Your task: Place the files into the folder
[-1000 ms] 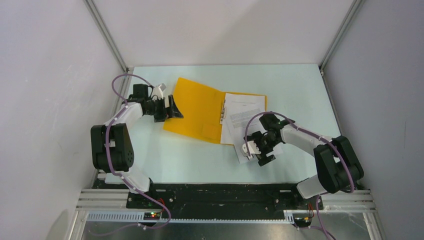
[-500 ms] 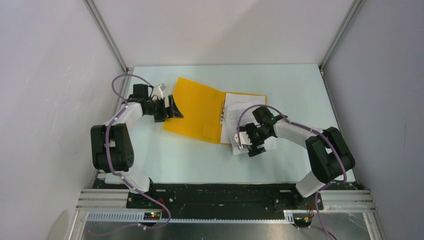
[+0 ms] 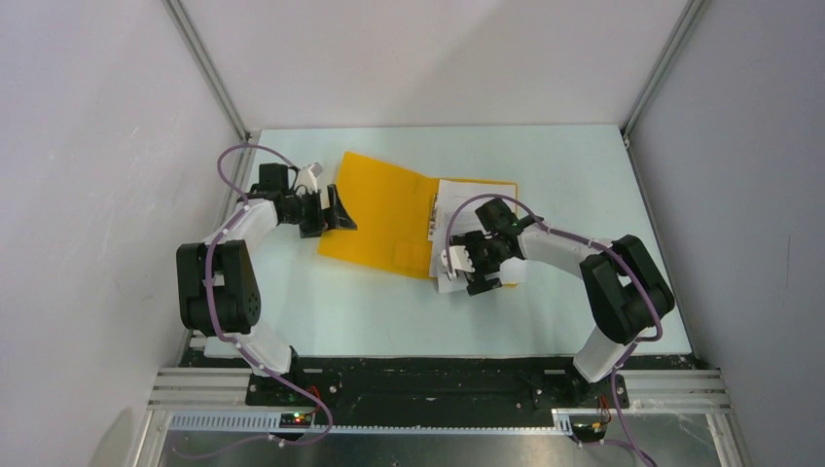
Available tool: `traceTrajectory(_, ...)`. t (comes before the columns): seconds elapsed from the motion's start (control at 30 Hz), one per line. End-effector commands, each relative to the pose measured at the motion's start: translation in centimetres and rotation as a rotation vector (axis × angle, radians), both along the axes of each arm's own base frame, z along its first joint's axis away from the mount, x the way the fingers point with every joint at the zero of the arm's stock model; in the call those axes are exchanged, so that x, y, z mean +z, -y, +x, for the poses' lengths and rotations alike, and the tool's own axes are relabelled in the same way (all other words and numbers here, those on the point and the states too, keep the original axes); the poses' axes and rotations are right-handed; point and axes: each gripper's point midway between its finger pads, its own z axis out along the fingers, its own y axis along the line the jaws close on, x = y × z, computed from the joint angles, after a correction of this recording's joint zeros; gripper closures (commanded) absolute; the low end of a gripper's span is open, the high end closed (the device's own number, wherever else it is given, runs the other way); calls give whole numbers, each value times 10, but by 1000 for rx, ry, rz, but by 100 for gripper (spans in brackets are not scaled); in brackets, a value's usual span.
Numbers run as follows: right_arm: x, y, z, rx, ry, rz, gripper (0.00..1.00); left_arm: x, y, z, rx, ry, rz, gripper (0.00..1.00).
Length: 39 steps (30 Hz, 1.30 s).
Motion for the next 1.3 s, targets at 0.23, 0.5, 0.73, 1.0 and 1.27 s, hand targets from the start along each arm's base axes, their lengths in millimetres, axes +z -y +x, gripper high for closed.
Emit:
traceTrajectory(0.23,-1,13,-28,-197,-221,-53,2,19,8,6,-17,44,-37,5)
traceTrajectory(0.5,-3,6,-21,-402,-295,-16,3,19,8,7,-16,43,-38,5)
traceTrajectory(0.73,-5,1,6,-459,-210,12,4,17,8,7,-16,35,-41,5)
traceTrajectory(1.0,-7,-12,23,-450,-175,9,5,16,8,8,-16,33,-42,5)
traceTrajectory(1.27,2,-27,39,-448,-160,31,5,15,9,8,-16,27,-46,5)
